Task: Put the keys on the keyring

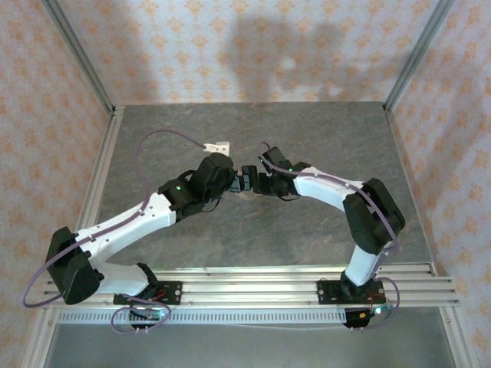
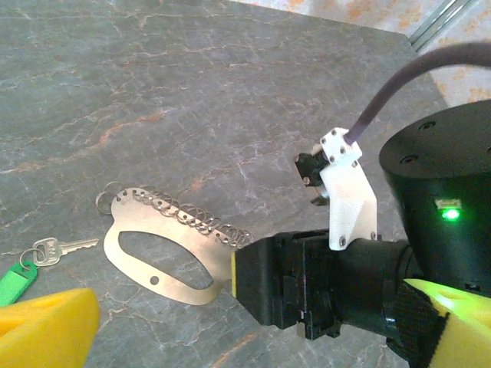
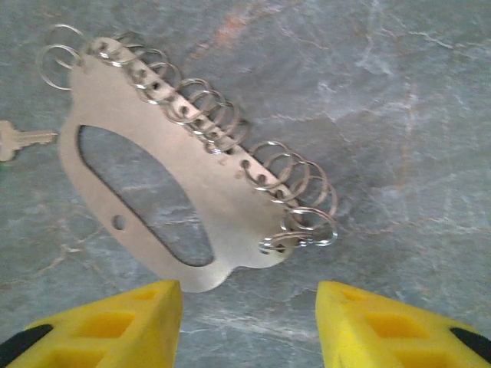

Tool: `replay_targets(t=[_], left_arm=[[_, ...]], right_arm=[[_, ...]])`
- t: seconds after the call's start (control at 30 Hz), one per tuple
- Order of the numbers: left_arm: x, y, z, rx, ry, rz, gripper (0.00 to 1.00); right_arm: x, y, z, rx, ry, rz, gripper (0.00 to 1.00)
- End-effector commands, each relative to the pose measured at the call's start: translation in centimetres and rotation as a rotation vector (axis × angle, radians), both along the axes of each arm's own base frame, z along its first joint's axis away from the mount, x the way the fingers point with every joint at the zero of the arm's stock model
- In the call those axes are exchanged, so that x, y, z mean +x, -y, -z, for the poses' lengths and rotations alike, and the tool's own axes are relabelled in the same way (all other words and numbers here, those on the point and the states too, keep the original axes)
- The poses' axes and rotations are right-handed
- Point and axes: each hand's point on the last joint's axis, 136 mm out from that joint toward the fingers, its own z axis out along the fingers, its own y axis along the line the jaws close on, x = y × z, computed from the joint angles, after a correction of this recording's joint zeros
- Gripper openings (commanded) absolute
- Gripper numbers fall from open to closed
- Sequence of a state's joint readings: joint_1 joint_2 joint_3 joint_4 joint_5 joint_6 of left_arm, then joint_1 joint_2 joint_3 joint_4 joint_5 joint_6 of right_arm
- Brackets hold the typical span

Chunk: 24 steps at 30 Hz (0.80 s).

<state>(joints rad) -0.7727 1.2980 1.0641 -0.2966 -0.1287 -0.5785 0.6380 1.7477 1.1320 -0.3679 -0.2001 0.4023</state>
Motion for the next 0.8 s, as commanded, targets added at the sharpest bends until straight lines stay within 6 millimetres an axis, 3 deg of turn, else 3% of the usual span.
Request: replay_targets(t=[0.0,0.13,0.5,0.77], left_arm=[[-0.3,-1.5,-0.9,0.029,0.034,-0.054,1.0],[-0.4,-2.1,-0.9,0.039,0.041,-0.067,1.0],[-0.4,-2.1,-0.3,0.05,0.033,-0.065,1.0],[-0.4,-2.1,-0.2,0.06,0.035,-0.061,1.0]], right_arm=[[0.5,2.0,0.6,-0.14,0.011,0.007,0.48],[1.0,3.3,1.3,-0.223,0.025,0.02,0.45],[2.2,3.2,2.6,-0.259,0.02,0.02,0.43],[4.0,5.6,2.6,-0.257,0.013,0.104,0.4]])
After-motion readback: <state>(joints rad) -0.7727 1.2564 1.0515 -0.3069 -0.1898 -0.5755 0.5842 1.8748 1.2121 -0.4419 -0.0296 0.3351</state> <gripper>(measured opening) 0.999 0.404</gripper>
